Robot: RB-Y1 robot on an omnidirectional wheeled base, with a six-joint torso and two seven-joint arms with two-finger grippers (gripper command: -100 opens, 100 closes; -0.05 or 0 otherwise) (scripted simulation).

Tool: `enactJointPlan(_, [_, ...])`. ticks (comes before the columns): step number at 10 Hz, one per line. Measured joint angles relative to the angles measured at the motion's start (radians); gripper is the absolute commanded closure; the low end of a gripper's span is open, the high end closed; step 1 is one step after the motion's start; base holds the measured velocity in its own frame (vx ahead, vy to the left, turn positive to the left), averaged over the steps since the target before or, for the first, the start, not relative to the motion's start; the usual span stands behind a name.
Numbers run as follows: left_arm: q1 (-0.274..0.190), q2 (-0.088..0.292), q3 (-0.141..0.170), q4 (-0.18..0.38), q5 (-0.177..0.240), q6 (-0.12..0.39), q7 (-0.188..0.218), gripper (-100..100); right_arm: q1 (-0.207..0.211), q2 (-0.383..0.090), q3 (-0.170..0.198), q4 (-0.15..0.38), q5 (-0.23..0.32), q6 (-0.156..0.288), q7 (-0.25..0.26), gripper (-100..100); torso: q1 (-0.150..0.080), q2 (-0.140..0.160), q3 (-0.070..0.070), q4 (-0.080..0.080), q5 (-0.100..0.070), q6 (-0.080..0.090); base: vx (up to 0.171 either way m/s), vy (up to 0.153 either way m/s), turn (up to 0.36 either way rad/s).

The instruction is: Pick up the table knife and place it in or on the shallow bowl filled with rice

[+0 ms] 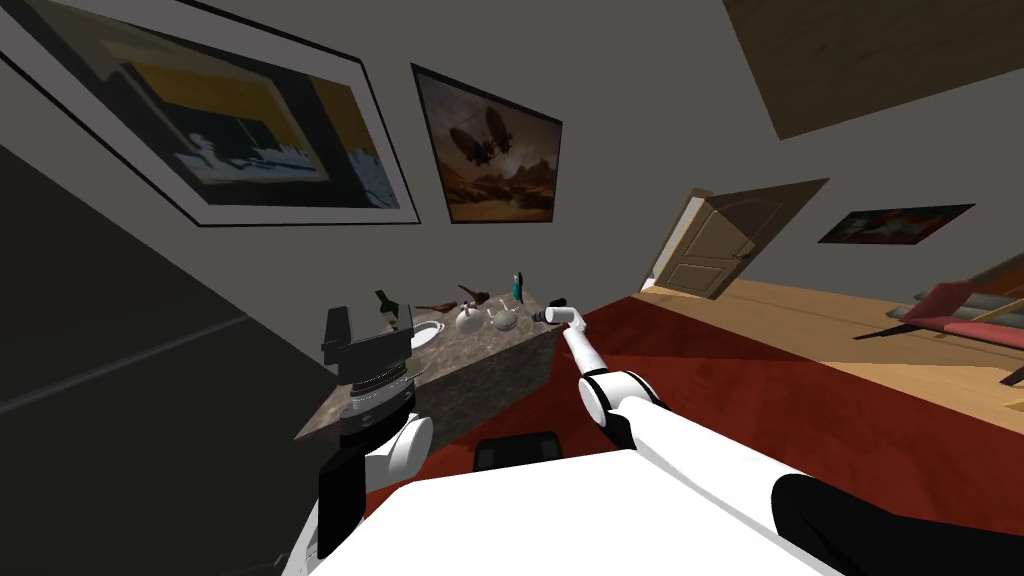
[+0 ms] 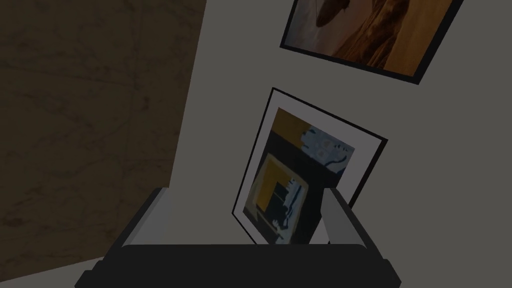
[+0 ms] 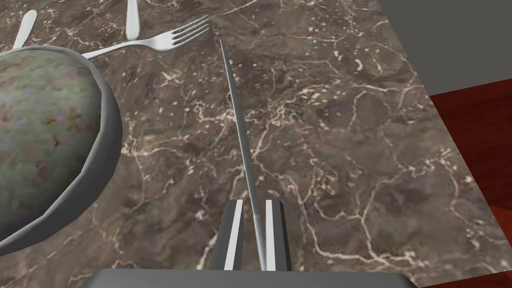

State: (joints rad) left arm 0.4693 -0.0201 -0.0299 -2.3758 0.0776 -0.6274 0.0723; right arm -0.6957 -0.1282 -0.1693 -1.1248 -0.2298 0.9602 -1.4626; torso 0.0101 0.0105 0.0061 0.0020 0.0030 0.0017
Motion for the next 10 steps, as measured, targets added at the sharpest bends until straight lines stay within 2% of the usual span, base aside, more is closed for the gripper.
enactJointPlan(4, [0.000, 0.000, 0.000, 0.000, 0.000, 0.000, 0.000, 0, -0.045, -0.012, 0.014, -0.044, -0.004, 0.075, -0.049, 100, -0.003, -0.008, -0.005, -0.002, -0.001, -0.001, -0.049, 0.038, 0.057])
enactJointPlan(7, [0.000, 0.000, 0.000, 0.000, 0.000, 0.000, 0.000, 0, -0.066, -0.024, 0.041, -0.092, 0.001, 0.127, -0.093, 100, -0.003, -0.014, -0.008, -0.003, -0.001, -0.003, 0.027, 0.011, 0.273])
enactJointPlan(10, [0.000, 0.000, 0.000, 0.000, 0.000, 0.000, 0.000, 0, -0.066, -0.031, 0.072, -0.151, 0.013, 0.172, -0.133, 100, -0.005, -0.016, -0.010, -0.004, -0.002, -0.002, 0.053, -0.005, 0.276])
